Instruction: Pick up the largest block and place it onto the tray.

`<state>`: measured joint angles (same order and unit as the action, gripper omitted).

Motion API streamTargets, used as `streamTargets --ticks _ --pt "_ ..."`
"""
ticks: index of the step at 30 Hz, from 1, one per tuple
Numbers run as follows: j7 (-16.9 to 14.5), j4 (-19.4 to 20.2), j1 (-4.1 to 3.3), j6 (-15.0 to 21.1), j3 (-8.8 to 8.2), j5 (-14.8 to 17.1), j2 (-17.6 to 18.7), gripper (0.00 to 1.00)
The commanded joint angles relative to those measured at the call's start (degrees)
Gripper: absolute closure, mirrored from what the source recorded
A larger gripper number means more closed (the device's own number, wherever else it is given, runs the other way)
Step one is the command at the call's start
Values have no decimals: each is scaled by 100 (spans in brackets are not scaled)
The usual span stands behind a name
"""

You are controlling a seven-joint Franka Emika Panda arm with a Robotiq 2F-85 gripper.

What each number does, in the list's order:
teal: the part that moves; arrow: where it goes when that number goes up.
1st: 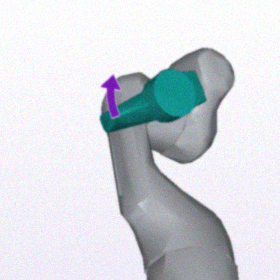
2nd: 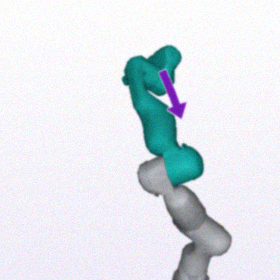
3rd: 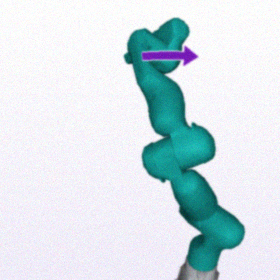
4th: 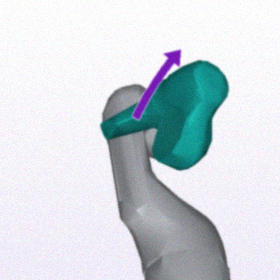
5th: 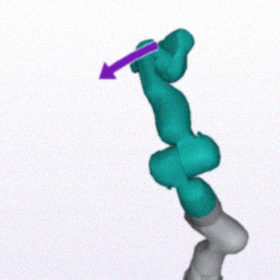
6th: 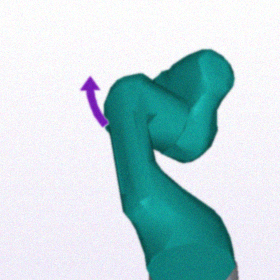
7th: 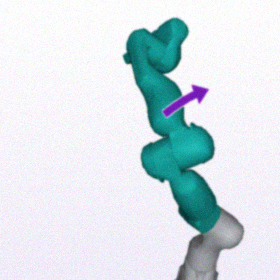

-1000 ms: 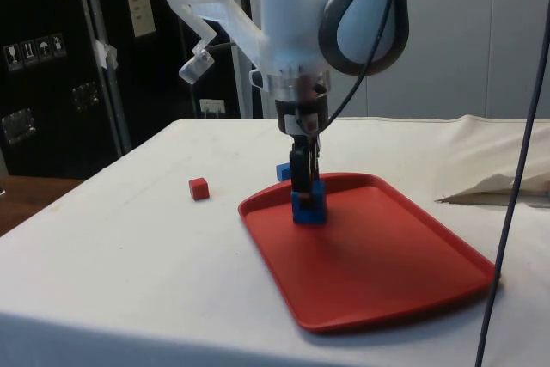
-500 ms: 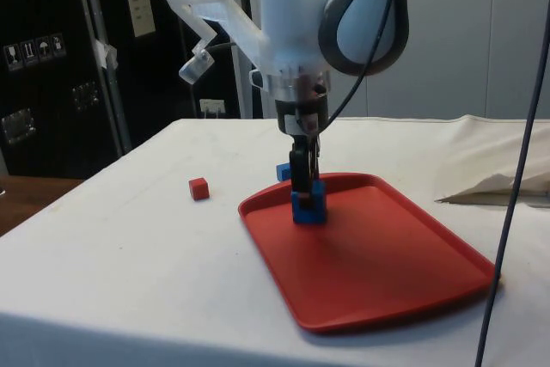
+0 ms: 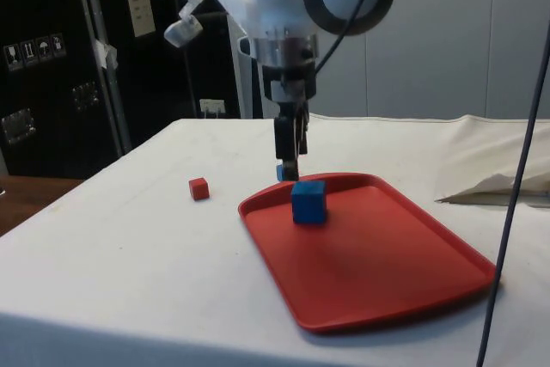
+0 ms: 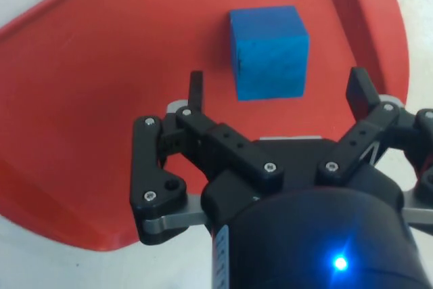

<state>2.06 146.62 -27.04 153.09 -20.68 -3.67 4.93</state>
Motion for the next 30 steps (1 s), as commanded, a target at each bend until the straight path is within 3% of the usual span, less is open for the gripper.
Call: streamTargets --ticks 1,14,20,30 --pt "80 -52 -6 -103 -29 -92 -40 0" --pt "17 -372 0 -739 -69 0 -447 0" --pt "183 -688 11 -1192 -86 -74 -590 0" --pt "195 -968 0 -1455 -115 0 -619 0"
